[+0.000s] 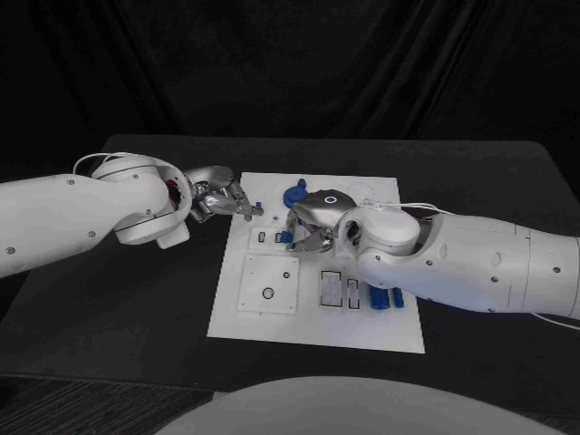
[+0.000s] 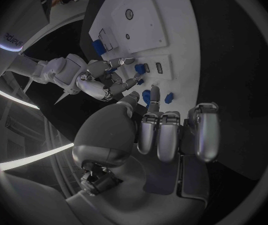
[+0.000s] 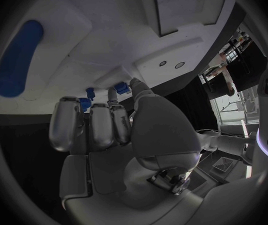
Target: Assemble the parts on the task board
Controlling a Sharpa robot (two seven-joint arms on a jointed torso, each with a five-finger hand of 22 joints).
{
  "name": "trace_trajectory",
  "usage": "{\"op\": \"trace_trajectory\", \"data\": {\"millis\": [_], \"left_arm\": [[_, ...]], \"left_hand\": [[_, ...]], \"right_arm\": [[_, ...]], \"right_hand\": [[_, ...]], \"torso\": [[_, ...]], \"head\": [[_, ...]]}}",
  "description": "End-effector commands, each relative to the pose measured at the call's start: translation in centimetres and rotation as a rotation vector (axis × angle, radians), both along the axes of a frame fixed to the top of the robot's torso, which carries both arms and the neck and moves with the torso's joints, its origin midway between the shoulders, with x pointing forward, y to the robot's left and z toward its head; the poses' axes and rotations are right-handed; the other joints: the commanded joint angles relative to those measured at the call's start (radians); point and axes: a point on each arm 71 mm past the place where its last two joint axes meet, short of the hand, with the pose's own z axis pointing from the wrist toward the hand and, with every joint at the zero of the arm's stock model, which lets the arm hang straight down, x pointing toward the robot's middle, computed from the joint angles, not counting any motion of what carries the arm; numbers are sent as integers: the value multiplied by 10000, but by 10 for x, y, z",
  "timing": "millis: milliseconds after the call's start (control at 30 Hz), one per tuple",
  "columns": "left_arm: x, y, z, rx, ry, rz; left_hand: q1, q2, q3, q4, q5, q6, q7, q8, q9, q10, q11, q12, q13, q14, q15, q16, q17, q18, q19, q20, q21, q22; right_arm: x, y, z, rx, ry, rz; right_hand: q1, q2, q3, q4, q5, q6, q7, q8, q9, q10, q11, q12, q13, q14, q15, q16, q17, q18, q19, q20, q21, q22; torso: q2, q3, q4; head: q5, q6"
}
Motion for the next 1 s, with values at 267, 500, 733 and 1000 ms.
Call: {"op": "trace_trajectory", "data": {"millis": [267, 500, 733, 1000], "left_arm": [[0, -2, 1, -121, 26, -123], [1, -2, 1, -110, 40, -138], [1, -3, 1, -97, 61, -172], [2, -4, 1, -98, 65, -208]], "left_hand": [[-33, 78, 27, 42, -13, 24, -39, 31, 8, 1048, -16, 36, 2634, 1057, 19, 27, 2634, -67, -62, 27, -53, 1566], [-33, 78, 27, 42, -13, 24, -39, 31, 8, 1048, -16, 36, 2634, 1057, 19, 27, 2634, -67, -62, 27, -53, 1566], [-29, 86, 31, 44, -5, 26, -42, 48, 16, 1048, -18, 36, 2634, 1057, 18, 27, 2634, -64, -73, 26, -66, 1559], [-29, 86, 31, 44, -5, 26, -42, 48, 16, 1048, -18, 36, 2634, 1057, 18, 27, 2634, -64, -73, 26, -66, 1559]], "right_arm": [[1, -1, 3, 521, -377, -309], [0, 1, 4, 623, -427, -251], [0, 4, 3, 576, -398, -154], [0, 7, 2, 495, -333, -75]], "right_hand": [[-17, 135, 79, 28, 162, -220, 40, -54, -41, 50, 84, 94, 96, 422, 101, 45, 43, -61, 46, 69, -25, 1790], [-11, 156, 94, 26, 219, -236, 49, -66, -54, 58, 93, 115, 115, 427, 109, 58, 56, -67, 56, 75, 5, 1798], [13, 199, 130, 13, 319, -218, 56, -62, -70, 69, 102, 144, 138, 437, 119, 96, 97, -74, 70, 86, 48, 1808], [144, 172, 188, -101, 449, -134, 53, -32, -89, 81, 100, 187, 173, 446, 122, 143, 142, -85, 92, 95, 121, 1826]], "torso": [[-6, -5, 24], [-8, -5, 6], [-7, -4, 9], [-4, -6, 11]], "head": [[25, -2], [28, -2], [-6, -2], [-14, -2]]}}
